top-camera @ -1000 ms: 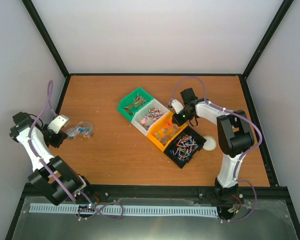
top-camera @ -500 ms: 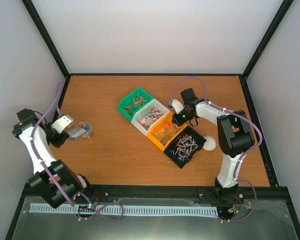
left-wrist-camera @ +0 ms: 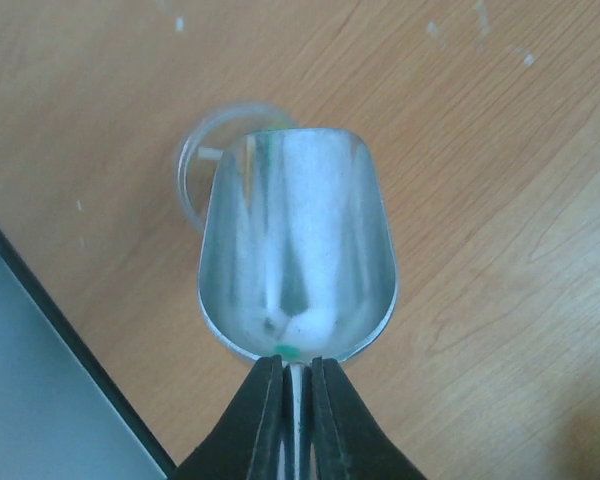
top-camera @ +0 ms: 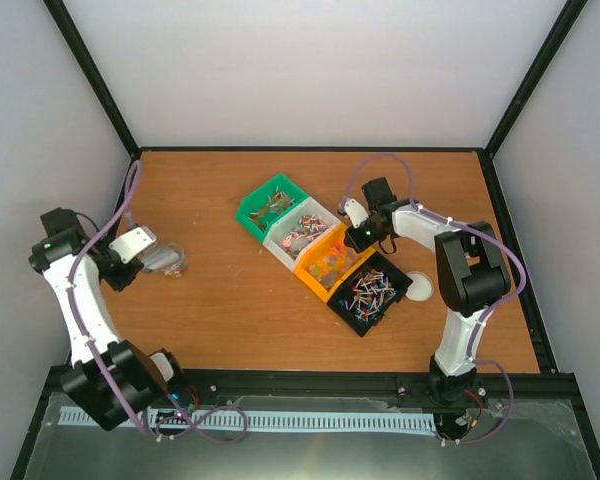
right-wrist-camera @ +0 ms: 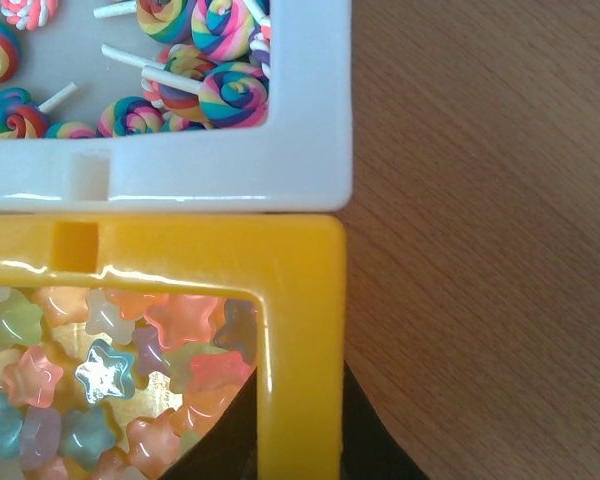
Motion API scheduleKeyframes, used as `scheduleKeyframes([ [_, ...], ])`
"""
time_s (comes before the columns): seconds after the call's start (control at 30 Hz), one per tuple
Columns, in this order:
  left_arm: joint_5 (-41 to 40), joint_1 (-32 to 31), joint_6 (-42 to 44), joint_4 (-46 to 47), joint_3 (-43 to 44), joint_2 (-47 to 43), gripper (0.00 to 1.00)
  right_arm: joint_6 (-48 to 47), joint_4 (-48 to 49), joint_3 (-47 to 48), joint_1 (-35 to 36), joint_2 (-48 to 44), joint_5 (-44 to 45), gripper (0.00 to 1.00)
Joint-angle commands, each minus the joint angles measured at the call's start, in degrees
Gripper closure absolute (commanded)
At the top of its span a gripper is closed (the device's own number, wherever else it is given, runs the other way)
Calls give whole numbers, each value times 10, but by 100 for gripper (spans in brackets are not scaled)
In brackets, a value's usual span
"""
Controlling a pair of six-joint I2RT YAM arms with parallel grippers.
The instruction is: Pack the candies
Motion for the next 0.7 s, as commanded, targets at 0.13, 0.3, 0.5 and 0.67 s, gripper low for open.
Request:
scheduleKeyframes([
  [0.13, -2, -201, -158, -13, 90, 4, 99, 33, 4, -15, -7, -5, -7, 97],
  [0.3, -91, -365, -328, 5, 183, 106, 99, 45, 6, -15, -6, -4, -10, 97],
  [0.5, -143, -474, -417, 3, 284, 243, 99, 55, 9, -15, 2, -5, -6, 97],
  [0.67, -189, -535, -456, 4, 343, 334, 99, 54, 8, -11, 8, -5, -1, 97],
])
